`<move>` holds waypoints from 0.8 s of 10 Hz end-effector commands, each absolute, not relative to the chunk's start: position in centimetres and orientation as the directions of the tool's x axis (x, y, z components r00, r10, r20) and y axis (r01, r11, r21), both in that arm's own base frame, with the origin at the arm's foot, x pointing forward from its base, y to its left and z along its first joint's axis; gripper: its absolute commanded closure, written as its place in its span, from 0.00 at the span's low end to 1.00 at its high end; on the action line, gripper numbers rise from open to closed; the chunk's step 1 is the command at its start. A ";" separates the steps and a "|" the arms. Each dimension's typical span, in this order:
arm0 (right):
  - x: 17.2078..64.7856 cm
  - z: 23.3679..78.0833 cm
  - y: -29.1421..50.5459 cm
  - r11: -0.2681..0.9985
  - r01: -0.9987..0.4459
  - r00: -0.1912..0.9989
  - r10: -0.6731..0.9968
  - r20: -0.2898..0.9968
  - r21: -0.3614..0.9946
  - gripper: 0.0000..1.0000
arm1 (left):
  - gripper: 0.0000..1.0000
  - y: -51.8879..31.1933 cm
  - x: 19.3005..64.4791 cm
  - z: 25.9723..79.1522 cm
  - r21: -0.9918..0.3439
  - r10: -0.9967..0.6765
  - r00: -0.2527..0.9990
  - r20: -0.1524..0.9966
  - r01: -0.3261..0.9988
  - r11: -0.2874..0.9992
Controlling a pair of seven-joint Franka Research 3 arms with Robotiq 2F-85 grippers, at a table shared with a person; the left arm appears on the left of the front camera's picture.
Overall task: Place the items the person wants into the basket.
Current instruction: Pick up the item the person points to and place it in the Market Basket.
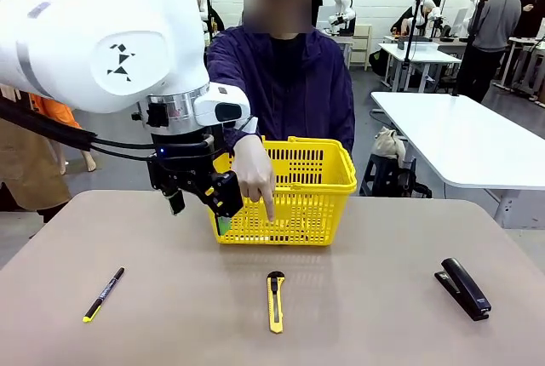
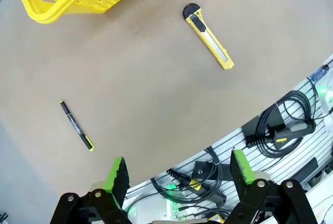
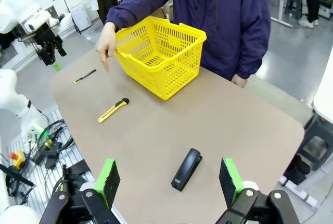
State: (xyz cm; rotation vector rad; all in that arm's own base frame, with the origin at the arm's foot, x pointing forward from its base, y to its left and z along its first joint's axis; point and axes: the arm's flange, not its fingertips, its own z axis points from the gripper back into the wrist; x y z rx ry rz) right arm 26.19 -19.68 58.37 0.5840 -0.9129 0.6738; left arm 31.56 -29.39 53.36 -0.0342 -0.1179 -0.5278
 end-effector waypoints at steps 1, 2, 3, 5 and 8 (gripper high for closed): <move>26.3 58.3 -19.8 0.643 -0.748 0.415 0.259 0.872 0.165 0.00 | 0.00 -29.3 30.9 53.9 0.004 -0.505 0.853 0.132 0.509 0.861; 26.3 58.3 -19.8 0.643 -0.748 0.415 0.259 0.872 0.165 0.00 | 0.00 -29.3 30.9 53.9 0.004 -0.505 0.853 0.132 0.509 0.861; 26.3 58.3 -19.8 0.643 -0.748 0.415 0.259 0.872 0.165 0.00 | 0.00 -29.3 30.9 53.9 0.004 -0.505 0.853 0.132 0.509 0.861; 26.3 58.3 -19.8 0.643 -0.748 0.415 0.259 0.872 0.165 0.00 | 0.00 -29.3 30.9 53.9 0.004 -0.505 0.853 0.132 0.509 0.861; 26.3 58.3 -19.8 0.643 -0.748 0.415 0.259 0.872 0.165 0.00 | 0.00 -29.3 30.9 53.9 0.004 -0.505 0.853 0.132 0.509 0.861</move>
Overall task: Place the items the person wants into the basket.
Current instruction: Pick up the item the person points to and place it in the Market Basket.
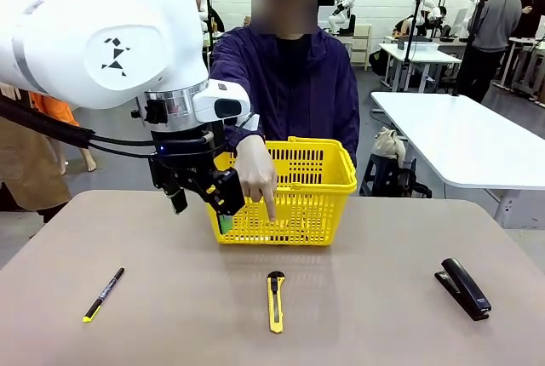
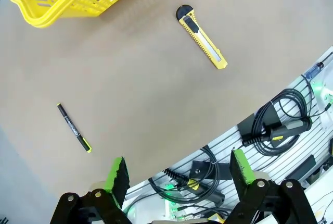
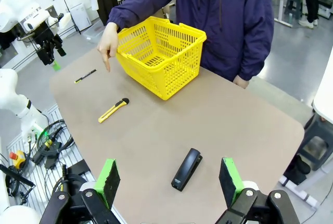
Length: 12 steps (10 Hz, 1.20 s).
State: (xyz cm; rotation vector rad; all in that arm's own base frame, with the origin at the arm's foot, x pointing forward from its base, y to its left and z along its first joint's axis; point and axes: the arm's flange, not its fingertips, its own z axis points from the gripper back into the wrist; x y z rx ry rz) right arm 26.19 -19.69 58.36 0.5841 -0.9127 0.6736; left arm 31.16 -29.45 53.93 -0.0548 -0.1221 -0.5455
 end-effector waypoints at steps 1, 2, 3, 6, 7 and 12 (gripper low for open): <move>26.3 58.3 -19.8 0.643 -0.748 0.415 0.259 0.872 0.165 0.00 | 0.00 -29.3 30.9 53.9 0.004 -0.505 0.853 0.132 0.509 0.861; 26.3 58.3 -19.8 0.643 -0.748 0.415 0.259 0.872 0.165 0.00 | 0.00 -29.3 30.9 53.9 0.004 -0.505 0.853 0.132 0.509 0.861; 26.3 58.3 -19.8 0.643 -0.748 0.415 0.259 0.872 0.165 0.00 | 0.00 -29.4 31.2 53.9 -0.019 -0.514 0.848 0.130 0.520 0.854; 26.3 58.3 -19.8 0.643 -0.748 0.415 0.259 0.872 0.165 0.00 | 0.00 -37.1 31.7 49.2 -0.002 -0.275 0.960 0.048 0.276 0.961; 26.3 58.3 -19.8 0.643 -0.748 0.415 0.259 0.872 0.165 0.00 | 0.00 -38.9 31.9 47.6 0.031 -0.198 0.979 0.037 0.197 0.980; 26.3 58.3 -19.8 0.643 -0.748 0.415 0.259 0.872 0.165 0.00 | 0.00 -42.2 33.7 38.8 0.139 -0.020 0.999 0.029 0.016 0.990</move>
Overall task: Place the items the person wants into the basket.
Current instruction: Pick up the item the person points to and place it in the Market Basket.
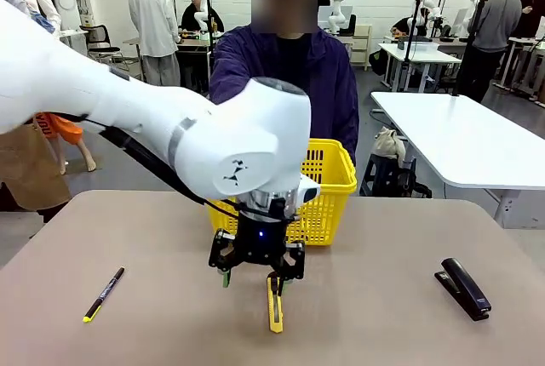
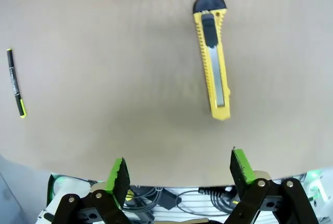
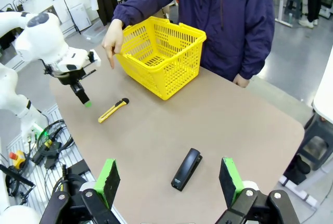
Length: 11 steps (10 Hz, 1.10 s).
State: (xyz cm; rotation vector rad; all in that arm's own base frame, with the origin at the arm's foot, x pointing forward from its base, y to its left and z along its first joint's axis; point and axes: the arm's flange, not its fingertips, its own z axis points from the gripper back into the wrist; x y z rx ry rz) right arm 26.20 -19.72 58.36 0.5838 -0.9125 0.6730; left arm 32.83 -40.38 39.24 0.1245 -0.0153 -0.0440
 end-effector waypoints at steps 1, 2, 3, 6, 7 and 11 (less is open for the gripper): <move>26.3 58.3 -19.8 0.643 -0.748 0.415 0.259 0.872 0.165 0.00 | 0.00 -42.4 34.3 37.2 0.140 -0.009 0.999 0.044 0.003 0.990; 26.3 58.3 -19.8 0.643 -0.748 0.415 0.259 0.872 0.165 0.00 | 0.00 -42.3 35.3 36.1 0.082 0.005 1.000 0.011 -0.006 0.997; 26.3 58.3 -19.8 0.643 -0.748 0.415 0.259 0.872 0.165 0.00 | 0.00 -42.2 36.0 35.6 0.042 -0.006 1.000 0.025 0.005 0.999; 26.3 58.3 -19.8 0.643 -0.748 0.415 0.259 0.872 0.165 0.00 | 0.00 -42.6 36.3 33.9 0.033 -0.027 0.997 0.069 0.025 0.999; 26.3 58.3 -19.8 0.643 -0.748 0.415 0.259 0.872 0.165 0.00 | 0.00 -42.6 36.3 34.0 0.035 -0.061 0.994 0.088 0.059 0.998; 26.3 58.3 -19.8 0.643 -0.748 0.415 0.259 0.872 0.165 0.00 | 0.00 -42.3 36.4 34.6 0.032 -0.017 0.999 0.034 0.016 0.999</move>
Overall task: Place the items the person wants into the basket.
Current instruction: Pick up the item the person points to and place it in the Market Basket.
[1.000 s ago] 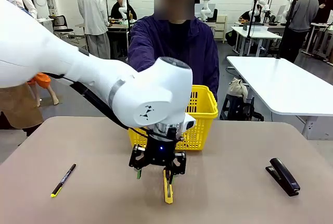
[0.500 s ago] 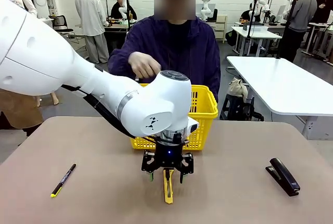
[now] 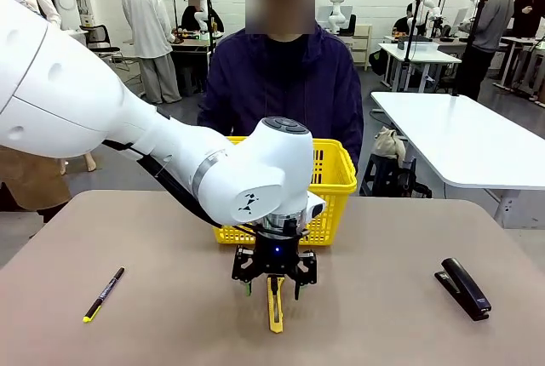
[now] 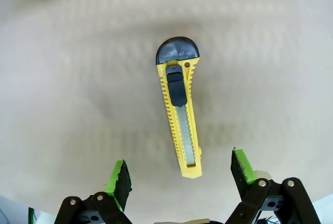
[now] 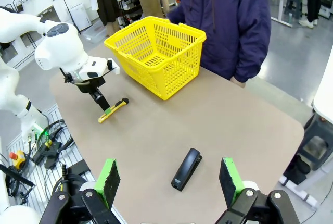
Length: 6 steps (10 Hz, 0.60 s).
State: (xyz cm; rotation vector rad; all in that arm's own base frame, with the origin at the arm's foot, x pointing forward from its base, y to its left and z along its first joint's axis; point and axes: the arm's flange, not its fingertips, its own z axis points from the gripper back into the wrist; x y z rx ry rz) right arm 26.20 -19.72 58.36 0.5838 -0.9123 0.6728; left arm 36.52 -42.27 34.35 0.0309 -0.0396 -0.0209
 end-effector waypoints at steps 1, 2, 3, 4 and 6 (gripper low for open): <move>26.3 58.3 -19.8 0.643 -0.748 0.415 0.259 0.872 0.165 0.00 | 0.00 -42.3 36.4 34.6 0.032 -0.017 0.999 0.034 0.016 0.999; 26.3 58.3 -19.8 0.643 -0.748 0.415 0.259 0.872 0.165 0.00 | 0.00 -42.3 36.5 34.4 0.031 -0.022 0.999 0.039 0.020 0.999; 26.3 58.3 -19.8 0.643 -0.748 0.415 0.259 0.872 0.165 0.00 | 0.00 -42.2 37.3 33.4 0.026 -0.024 0.999 0.022 0.023 0.999; 26.3 58.3 -19.8 0.643 -0.748 0.415 0.259 0.872 0.165 0.00 | 0.00 -42.3 37.6 32.3 0.032 -0.034 0.999 0.026 0.033 0.999; 26.3 58.3 -19.8 0.643 -0.748 0.415 0.259 0.872 0.165 0.00 | 0.00 -42.6 37.8 31.3 0.035 -0.061 0.997 0.044 0.060 0.998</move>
